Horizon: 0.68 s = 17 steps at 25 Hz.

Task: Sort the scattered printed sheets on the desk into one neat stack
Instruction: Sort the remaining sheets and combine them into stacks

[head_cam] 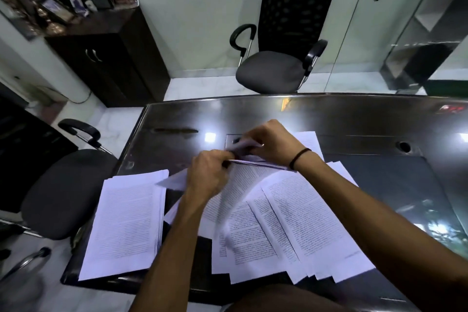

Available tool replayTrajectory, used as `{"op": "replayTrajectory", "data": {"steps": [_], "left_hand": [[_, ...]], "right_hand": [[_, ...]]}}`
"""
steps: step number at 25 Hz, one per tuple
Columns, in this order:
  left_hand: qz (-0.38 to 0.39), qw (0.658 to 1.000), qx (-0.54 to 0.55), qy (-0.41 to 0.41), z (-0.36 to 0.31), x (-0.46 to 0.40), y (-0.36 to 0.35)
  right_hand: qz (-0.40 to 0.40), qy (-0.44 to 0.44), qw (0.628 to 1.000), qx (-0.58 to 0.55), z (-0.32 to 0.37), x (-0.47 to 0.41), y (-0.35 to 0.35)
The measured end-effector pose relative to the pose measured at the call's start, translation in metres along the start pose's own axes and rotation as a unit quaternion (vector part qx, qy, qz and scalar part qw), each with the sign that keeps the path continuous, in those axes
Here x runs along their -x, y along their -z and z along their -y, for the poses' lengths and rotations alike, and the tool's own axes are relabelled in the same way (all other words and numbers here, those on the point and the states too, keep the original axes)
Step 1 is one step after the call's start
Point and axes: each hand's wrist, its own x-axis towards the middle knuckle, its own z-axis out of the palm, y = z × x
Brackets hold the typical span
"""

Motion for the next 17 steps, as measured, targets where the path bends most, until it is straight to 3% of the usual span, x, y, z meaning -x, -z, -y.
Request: {"op": "replayTrajectory", "data": {"steps": [3, 6, 10, 13, 15, 17], "left_hand": [[-0.02, 0.989, 0.145, 0.025, 0.03, 0.006, 0.011], [-0.029, 0.951, 0.294, 0.093, 0.07, 0.009, 0.012], [-0.032, 0.865, 0.461, 0.196, 0.082, 0.02, 0.008], [0.02, 0.778, 0.569, 0.267, 0.08, 0.029, -0.001], [0.033, 0.724, 0.621, 0.298, 0.081, 0.033, -0.008], [0.037, 0.695, 0.643, 0.32, 0.084, 0.036, -0.016]], "right_hand": [[-0.039, -0.141, 0.979, -0.141, -0.023, 0.012, 0.003], [-0.141, -0.289, 0.902, -0.287, -0.05, 0.033, -0.006], [-0.054, -0.387, 0.778, -0.493, -0.053, 0.052, -0.026], [0.008, -0.398, 0.751, -0.526, -0.046, 0.061, -0.041], [0.022, -0.371, 0.77, -0.518, -0.039, 0.066, -0.045], [0.031, -0.359, 0.78, -0.512, -0.027, 0.069, -0.041]]}}
